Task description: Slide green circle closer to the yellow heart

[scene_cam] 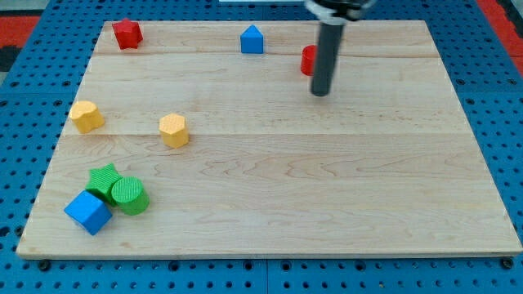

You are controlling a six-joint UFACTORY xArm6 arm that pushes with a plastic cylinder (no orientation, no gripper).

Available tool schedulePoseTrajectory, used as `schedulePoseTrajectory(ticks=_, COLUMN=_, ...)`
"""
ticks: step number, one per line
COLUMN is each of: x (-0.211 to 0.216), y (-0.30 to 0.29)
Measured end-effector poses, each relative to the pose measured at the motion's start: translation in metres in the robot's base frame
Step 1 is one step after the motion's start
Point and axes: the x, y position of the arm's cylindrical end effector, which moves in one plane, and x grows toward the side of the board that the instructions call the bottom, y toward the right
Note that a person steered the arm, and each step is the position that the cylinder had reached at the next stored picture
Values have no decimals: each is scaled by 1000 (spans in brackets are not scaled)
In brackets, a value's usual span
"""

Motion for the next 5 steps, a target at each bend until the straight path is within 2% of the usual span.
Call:
schedulePoseTrajectory(ticks=1, x=-45, y=-4)
schedulePoseTrajectory(ticks=2, x=-50, y=-28)
schedulePoseTrajectory(ticks=3, x=-67, y=-26)
schedulePoseTrajectory(ticks=4, x=-97, y=41)
schedulePoseTrajectory(ticks=5, x=-108, y=79)
